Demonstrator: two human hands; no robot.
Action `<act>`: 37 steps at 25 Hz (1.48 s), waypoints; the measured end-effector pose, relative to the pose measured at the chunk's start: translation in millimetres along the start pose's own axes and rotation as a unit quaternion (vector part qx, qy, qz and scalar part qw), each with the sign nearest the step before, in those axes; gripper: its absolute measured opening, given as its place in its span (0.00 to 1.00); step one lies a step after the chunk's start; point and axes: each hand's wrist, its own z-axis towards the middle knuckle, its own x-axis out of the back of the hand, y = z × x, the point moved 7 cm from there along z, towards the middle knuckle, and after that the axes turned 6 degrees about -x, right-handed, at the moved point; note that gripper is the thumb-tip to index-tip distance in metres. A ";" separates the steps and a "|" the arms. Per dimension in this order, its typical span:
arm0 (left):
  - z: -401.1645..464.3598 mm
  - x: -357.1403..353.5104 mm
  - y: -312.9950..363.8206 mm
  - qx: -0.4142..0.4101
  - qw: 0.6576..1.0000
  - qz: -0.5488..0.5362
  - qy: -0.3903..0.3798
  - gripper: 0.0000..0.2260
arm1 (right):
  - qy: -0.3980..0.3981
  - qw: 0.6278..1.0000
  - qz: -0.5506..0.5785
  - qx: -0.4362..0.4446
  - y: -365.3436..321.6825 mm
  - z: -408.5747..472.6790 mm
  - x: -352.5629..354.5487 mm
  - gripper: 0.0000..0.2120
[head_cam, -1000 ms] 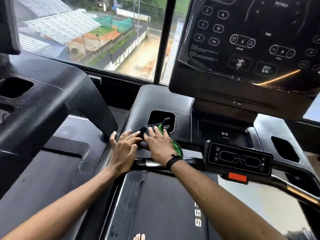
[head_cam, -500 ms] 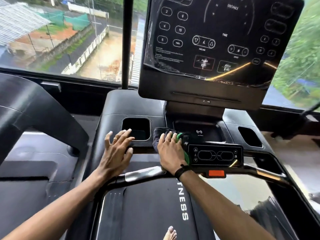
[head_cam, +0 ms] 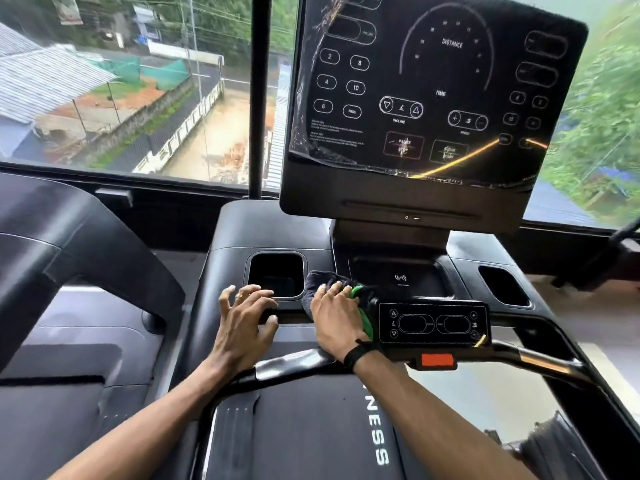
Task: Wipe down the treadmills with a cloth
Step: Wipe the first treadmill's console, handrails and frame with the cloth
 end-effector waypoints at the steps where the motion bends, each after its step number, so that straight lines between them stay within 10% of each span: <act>1: 2.0 -1.4 4.2 -0.002 1.000 -0.003 0.003 0.13 | -0.004 1.000 -0.004 0.007 -3.9 -5.0 0.9 0.26; 12: 19.9 -12.0 33.5 0.046 0.997 -0.053 -0.007 0.17 | -0.011 0.988 0.154 0.028 7.8 -14.4 6.6 0.24; 17: 39.7 -21.7 60.1 0.217 0.894 -0.393 0.002 0.27 | -0.005 0.838 0.545 0.022 37.4 -15.6 26.0 0.36; 28: 97.4 -22.6 216.3 0.113 0.836 -0.524 -0.119 0.10 | 0.070 0.911 0.407 -0.020 175.4 -76.6 50.7 0.58; 37: 51.3 -103.7 331.7 -0.039 0.877 -0.367 -0.308 0.17 | 0.041 0.884 0.444 -0.137 316.0 -161.9 -5.2 0.33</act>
